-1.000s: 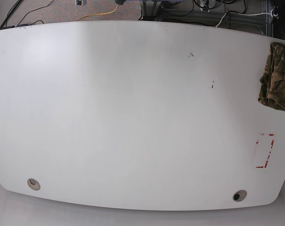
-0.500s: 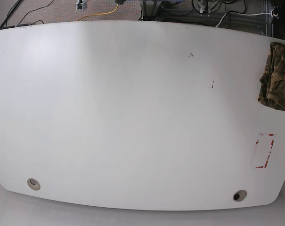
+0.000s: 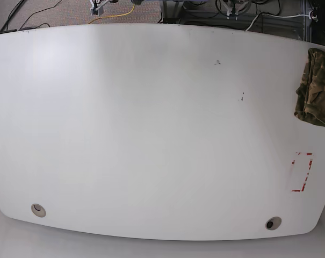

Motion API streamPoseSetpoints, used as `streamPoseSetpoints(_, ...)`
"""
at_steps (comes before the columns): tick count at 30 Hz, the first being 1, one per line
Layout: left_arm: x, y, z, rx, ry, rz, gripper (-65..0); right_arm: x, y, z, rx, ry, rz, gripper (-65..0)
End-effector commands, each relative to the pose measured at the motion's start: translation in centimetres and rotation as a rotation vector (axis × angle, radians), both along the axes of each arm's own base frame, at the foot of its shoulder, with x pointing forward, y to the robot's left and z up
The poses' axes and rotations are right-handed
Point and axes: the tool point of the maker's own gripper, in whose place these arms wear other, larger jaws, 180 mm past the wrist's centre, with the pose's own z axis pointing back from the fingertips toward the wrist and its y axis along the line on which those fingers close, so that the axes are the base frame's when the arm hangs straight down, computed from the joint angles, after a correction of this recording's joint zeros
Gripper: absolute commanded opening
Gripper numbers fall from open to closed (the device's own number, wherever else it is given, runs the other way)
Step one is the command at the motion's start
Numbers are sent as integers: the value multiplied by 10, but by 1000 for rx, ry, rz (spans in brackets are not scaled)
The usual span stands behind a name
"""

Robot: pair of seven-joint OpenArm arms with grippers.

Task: Layout the t-shirt on the table in an organized manner, then fold the t-shirt properly

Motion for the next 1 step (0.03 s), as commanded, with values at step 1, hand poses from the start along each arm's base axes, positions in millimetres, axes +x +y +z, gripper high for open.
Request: streamPoseSetpoints(1, -3, 3, 0, 1, 6, -2, -546, -1, -4, 1, 0, 3, -1, -644)
